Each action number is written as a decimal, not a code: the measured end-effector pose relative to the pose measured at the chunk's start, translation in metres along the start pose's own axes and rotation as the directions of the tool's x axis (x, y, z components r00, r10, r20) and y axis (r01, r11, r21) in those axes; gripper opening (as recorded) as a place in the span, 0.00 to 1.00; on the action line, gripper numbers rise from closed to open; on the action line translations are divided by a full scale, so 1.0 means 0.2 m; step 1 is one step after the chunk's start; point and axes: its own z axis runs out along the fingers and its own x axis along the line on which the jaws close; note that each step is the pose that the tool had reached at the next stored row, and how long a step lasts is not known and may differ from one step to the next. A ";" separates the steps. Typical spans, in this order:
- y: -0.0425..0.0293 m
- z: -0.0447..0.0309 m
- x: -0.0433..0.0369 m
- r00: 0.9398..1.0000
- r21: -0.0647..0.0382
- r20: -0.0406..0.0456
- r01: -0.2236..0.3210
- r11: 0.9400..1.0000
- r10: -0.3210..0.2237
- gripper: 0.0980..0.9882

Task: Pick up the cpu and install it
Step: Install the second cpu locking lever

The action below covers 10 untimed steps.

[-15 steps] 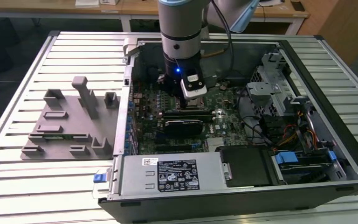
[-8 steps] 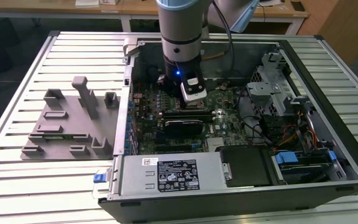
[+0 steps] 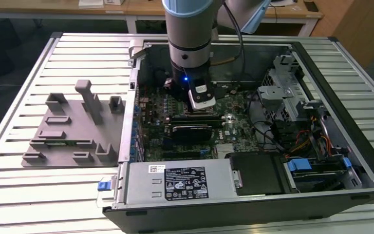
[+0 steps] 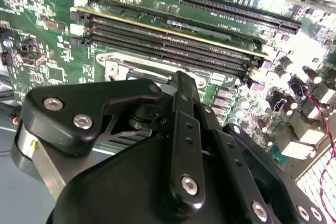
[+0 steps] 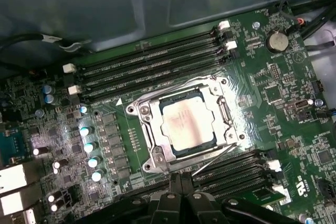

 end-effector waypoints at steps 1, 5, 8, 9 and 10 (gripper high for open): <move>0.000 0.000 0.000 1.000 0.000 0.000 0.000 1.000 0.000 0.01; -0.002 0.006 0.003 1.000 0.000 0.000 0.000 1.000 0.000 0.01; -0.006 0.017 0.011 1.000 0.000 0.000 0.000 1.000 0.000 0.01; -0.007 0.022 0.013 1.000 0.000 0.000 0.000 1.000 0.000 0.01; -0.008 0.026 0.015 1.000 0.000 0.000 0.000 1.000 0.000 0.01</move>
